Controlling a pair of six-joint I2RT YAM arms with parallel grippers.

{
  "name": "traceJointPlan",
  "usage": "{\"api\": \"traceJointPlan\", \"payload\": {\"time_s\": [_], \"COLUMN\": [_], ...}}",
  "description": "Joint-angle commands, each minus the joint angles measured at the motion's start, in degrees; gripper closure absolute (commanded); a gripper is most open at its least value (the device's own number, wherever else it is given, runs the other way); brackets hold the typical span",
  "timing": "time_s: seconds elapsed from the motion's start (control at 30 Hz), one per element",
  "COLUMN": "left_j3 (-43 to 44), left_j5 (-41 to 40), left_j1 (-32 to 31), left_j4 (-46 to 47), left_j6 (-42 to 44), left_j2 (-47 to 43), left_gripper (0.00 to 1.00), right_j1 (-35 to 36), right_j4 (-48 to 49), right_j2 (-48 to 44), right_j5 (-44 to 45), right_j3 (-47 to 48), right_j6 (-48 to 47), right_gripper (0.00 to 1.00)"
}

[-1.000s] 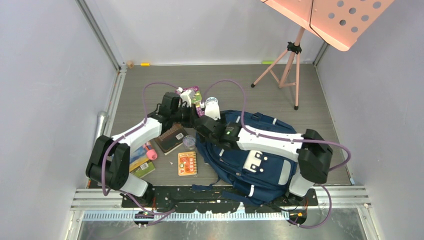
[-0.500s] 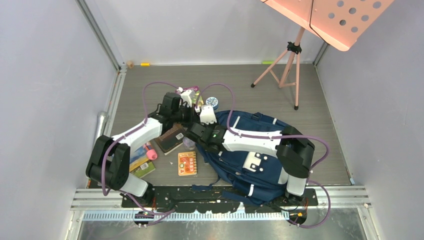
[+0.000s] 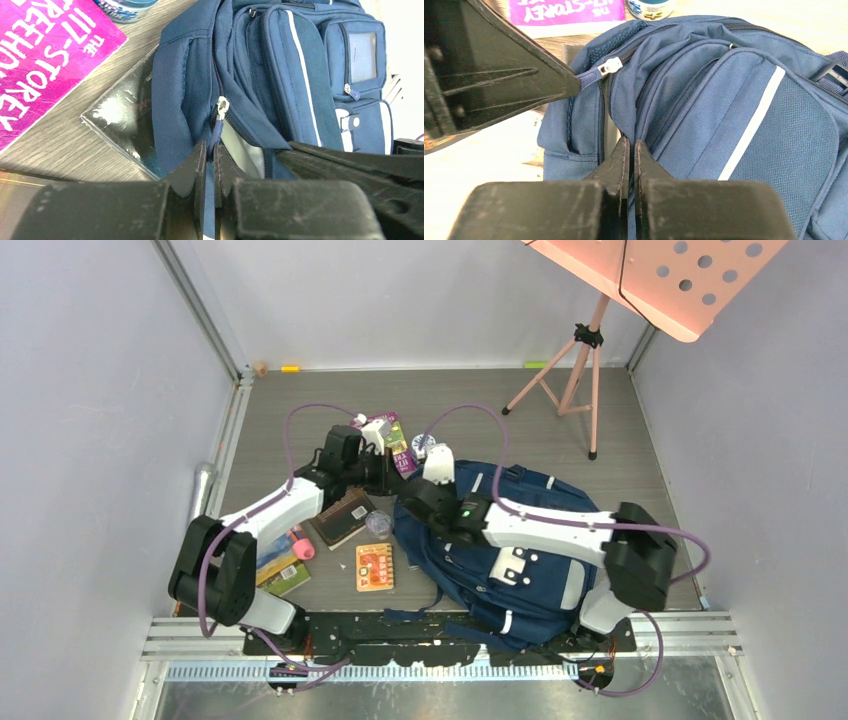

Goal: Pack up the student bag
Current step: Unzip the student bag at the center of the board.

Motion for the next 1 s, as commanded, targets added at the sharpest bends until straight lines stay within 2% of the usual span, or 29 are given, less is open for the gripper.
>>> {"api": "traceJointPlan", "payload": {"time_s": [0.0, 0.1, 0.27, 0.47, 0.77, 0.97], "left_j3": [0.5, 1.9, 4.1, 6.4, 5.9, 3.6], "left_j5": [-6.3, -5.8, -7.6, -5.9, -3.7, -2.9], "left_j1": [0.6, 0.6, 0.6, 0.7, 0.6, 0.7], "left_j4": [-0.7, -1.4, -4.0, -3.4, -1.2, 4.0], "left_j6": [1.0, 1.4, 3.6, 4.0, 4.2, 3.8], "left_j2": [-2.9, -2.5, -1.4, -0.7, 1.0, 0.9], "left_gripper": [1.00, 1.00, 1.00, 1.00, 1.00, 1.00], "right_j1": [-1.6, -2.5, -2.6, -2.6, -2.6, -2.5], "right_j4": [1.7, -0.8, -6.7, -12.6, -13.7, -14.4], "right_j2": [-11.1, -13.4, -15.8, -18.2, -22.1, -23.6], "right_j5": [-10.1, -19.1, -26.4, -34.3, -35.5, -43.8], "right_j3": [-3.5, -3.7, -2.4, -0.7, -0.9, -0.6], "right_j6": [-5.5, -9.7, -12.9, -14.5, -13.4, -13.5], "right_gripper": [1.00, 1.00, 1.00, 1.00, 0.99, 1.00]}}
